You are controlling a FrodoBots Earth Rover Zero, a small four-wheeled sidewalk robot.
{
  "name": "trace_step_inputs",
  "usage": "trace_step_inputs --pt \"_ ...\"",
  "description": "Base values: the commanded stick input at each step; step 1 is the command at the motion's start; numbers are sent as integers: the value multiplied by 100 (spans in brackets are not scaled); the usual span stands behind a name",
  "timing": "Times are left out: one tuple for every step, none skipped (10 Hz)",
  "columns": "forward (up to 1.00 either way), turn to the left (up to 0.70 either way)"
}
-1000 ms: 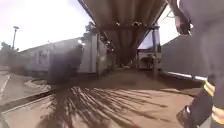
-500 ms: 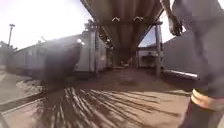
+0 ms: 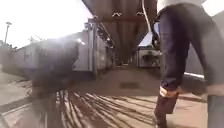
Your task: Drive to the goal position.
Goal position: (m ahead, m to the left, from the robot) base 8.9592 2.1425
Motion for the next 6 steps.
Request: trace_step_inputs --pt "70 0" --pt "70 0" --pt "70 0" --pt "70 0" --pt "70 0" --pt "70 0"
